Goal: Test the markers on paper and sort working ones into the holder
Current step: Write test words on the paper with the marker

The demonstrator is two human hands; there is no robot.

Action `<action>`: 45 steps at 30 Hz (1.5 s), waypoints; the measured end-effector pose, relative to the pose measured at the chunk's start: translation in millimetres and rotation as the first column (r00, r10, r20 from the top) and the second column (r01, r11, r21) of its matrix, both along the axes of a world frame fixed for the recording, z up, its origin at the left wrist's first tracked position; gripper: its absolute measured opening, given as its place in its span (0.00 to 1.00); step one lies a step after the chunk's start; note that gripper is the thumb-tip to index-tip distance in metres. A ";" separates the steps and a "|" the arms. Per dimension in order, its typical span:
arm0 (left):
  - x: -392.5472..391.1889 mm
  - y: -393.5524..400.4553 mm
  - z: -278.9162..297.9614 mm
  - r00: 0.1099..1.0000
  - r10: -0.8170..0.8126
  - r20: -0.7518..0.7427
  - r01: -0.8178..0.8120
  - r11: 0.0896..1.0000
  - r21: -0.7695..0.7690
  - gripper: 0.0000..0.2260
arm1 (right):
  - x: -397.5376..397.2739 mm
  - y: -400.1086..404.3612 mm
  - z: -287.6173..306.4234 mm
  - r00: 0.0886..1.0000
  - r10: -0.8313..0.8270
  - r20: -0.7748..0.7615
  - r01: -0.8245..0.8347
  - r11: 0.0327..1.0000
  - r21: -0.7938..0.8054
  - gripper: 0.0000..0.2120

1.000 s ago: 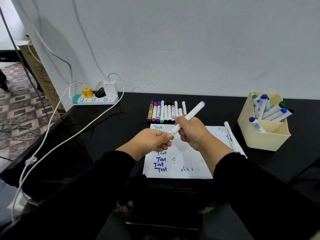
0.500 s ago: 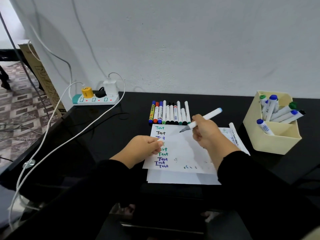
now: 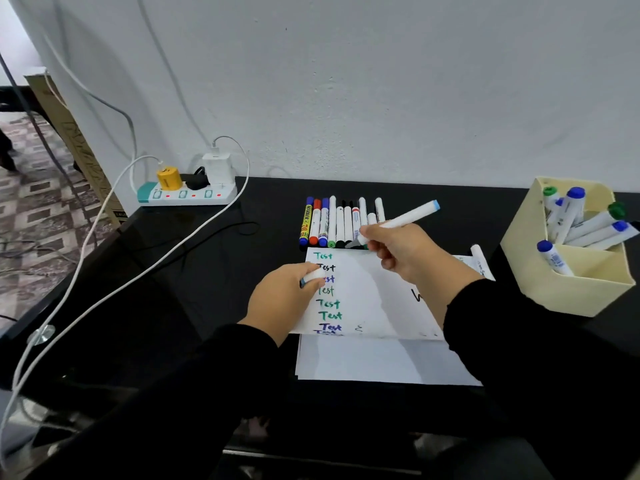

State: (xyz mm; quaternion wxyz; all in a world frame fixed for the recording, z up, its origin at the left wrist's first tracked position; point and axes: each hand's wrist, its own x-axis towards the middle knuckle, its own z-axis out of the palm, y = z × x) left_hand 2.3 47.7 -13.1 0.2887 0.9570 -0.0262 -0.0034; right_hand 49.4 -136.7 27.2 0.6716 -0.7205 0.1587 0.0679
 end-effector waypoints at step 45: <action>6.5 1.7 -16.2 1.000 0.008 -0.027 -0.007 0.998 0.070 0.18 | 15.0 -3.1 -31.2 0.965 -0.043 0.259 0.087 0.983 -0.162 0.17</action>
